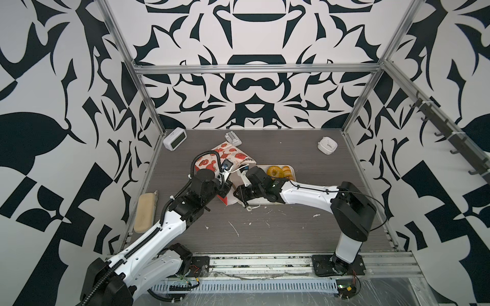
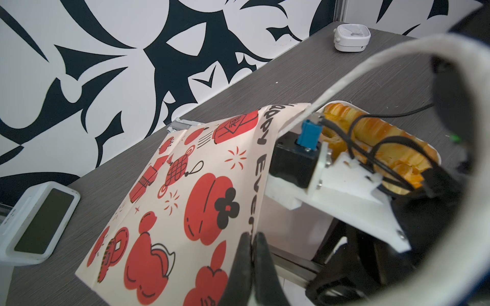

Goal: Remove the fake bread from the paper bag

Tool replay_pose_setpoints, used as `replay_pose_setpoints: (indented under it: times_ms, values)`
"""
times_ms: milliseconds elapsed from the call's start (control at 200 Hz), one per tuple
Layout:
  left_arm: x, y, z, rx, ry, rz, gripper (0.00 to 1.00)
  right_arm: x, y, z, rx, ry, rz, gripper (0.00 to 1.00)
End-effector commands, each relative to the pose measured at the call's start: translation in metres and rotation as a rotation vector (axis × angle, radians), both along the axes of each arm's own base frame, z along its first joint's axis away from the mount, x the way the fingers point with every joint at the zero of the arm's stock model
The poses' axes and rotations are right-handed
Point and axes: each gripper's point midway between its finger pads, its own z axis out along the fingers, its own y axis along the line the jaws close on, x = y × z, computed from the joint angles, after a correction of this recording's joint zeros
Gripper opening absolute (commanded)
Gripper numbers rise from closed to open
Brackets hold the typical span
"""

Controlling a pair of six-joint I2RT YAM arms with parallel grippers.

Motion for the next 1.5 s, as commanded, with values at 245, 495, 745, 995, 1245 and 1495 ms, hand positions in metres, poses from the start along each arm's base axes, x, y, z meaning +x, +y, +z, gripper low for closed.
replay_pose_setpoints:
  times_ms: [245,495,745,995,1245,1495]
  values:
    - [0.000,-0.015,0.009,-0.001,-0.018,-0.042,0.00,0.035,0.035,0.032,0.153,-0.005,0.016,0.41]
    - [-0.005,-0.021,0.009,-0.001,-0.019,-0.058,0.00,0.042,0.054,0.040,0.229,0.014,0.029,0.43]
    - [-0.007,-0.017,0.003,0.006,-0.019,-0.048,0.00,0.044,0.056,0.047,0.389,0.101,-0.004,0.45]
    - [-0.008,-0.015,0.001,0.006,-0.019,-0.043,0.00,0.051,0.064,0.043,0.453,0.166,0.002,0.46]
    - [-0.008,-0.014,-0.003,0.012,-0.011,-0.040,0.00,0.055,0.073,0.043,0.448,0.162,0.025,0.46]
    - [-0.008,-0.014,-0.004,0.012,-0.008,-0.038,0.00,0.063,0.081,0.043,0.469,0.160,0.024,0.38]
